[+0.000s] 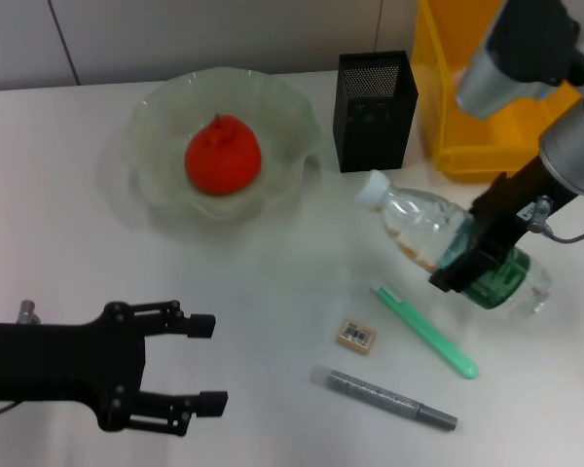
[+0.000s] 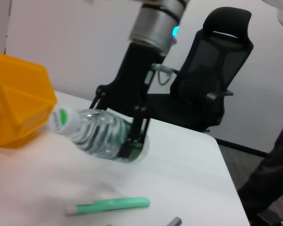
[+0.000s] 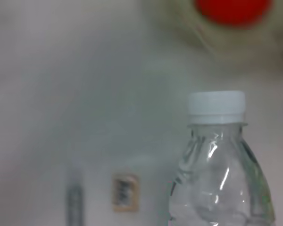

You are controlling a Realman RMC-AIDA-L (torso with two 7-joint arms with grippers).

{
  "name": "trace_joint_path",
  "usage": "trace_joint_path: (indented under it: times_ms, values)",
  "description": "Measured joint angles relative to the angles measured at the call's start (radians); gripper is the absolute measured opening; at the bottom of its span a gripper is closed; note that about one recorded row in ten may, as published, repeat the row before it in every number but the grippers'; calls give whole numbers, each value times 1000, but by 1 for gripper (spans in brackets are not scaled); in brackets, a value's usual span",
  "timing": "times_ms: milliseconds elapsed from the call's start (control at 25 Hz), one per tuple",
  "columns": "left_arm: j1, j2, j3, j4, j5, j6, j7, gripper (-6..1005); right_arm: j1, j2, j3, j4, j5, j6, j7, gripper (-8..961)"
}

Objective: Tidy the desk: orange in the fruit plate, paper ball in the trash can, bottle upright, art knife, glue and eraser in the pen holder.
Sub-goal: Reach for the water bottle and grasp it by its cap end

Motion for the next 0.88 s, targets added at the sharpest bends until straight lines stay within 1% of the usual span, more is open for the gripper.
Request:
trace_joint_path:
  times_ms: [120,160,200,320,360,400,480,520,560,600,720,880]
  values:
    - [-5,-1,0,-1,-26,-14,0,787,-65,0,3,-96,112,-10,-75,766]
    - [-9,-1,0,-2,-40,-21,0,787,-112,0,15,-140,195,-10,-142,766]
    - [-12,-1,0,-3,-45,-27,-3,786,-112,0,15,-140,195,-10,-142,766]
    - [-34,0,-15,-12,-56,-39,-21,785,-165,0,53,-158,321,-4,-246,766]
    - [-45,1,-25,-17,-58,-42,-29,785,-188,1,90,-140,417,-1,-325,766]
    - [-57,2,-41,-27,-58,-44,-37,785,-188,1,90,-140,417,-1,-325,766]
    - [-78,3,-73,-45,-58,-52,-46,784,-205,1,121,-106,503,4,-405,766]
    - [-86,3,-86,-52,-58,-57,-49,784,-211,1,133,-81,541,9,-447,766]
    - [-94,3,-103,-60,-58,-62,-52,784,-217,0,149,-26,598,19,-522,766]
    - [-104,3,-121,-66,-59,-67,-54,783,-217,0,149,-26,598,19,-522,766]
    - [-116,1,-146,-69,-61,-70,-54,783,-209,-1,156,63,636,46,-607,766]
    - [-127,0,-153,-72,-70,-74,-62,782,-189,0,157,170,643,104,-683,766]
